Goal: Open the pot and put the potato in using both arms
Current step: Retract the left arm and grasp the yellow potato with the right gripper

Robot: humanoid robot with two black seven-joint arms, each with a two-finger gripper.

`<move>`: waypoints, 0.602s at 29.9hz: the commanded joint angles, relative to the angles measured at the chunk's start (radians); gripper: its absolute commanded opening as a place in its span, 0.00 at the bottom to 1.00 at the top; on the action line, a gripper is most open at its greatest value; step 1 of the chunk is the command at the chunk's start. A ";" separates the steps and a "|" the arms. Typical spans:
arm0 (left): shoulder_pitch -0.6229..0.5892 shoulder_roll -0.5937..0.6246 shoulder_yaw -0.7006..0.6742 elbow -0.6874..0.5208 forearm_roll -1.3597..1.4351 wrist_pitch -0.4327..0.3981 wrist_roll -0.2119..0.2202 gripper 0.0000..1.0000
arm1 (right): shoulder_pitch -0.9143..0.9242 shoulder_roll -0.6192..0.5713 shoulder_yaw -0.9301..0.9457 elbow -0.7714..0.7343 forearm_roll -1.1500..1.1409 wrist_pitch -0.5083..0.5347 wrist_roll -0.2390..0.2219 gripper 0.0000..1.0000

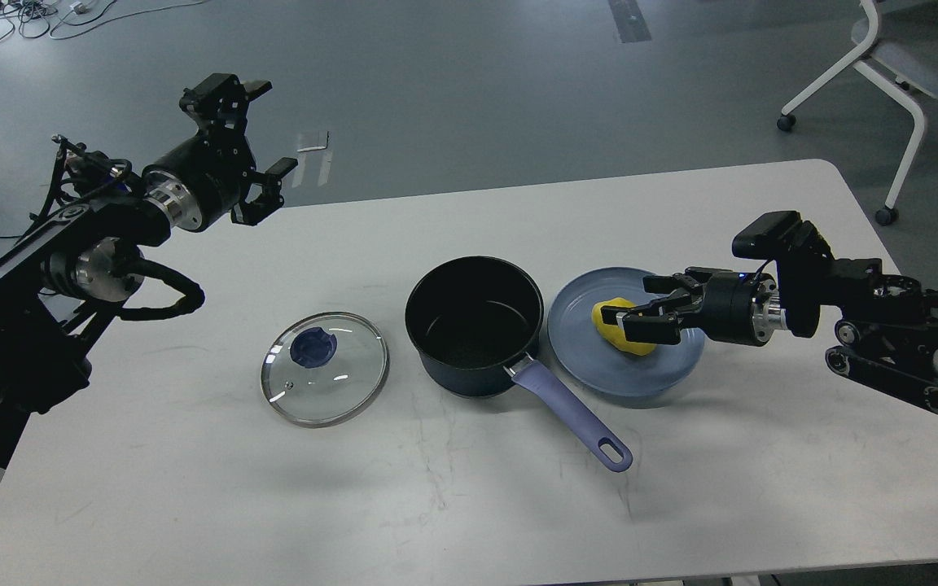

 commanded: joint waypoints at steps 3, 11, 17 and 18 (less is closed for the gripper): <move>0.002 0.000 0.003 0.000 0.006 0.001 -0.013 0.98 | 0.009 0.030 -0.066 -0.038 -0.002 -0.011 0.000 0.97; 0.022 -0.001 0.013 0.000 0.011 0.001 -0.014 0.98 | 0.007 0.036 -0.071 -0.047 -0.008 -0.019 0.000 0.57; 0.031 0.000 0.013 0.000 0.015 0.003 -0.016 0.98 | 0.009 0.056 -0.071 -0.084 -0.008 -0.020 0.000 0.49; 0.031 0.000 0.014 0.000 0.017 0.003 -0.016 0.98 | 0.015 0.057 -0.071 -0.084 -0.008 -0.020 0.001 0.48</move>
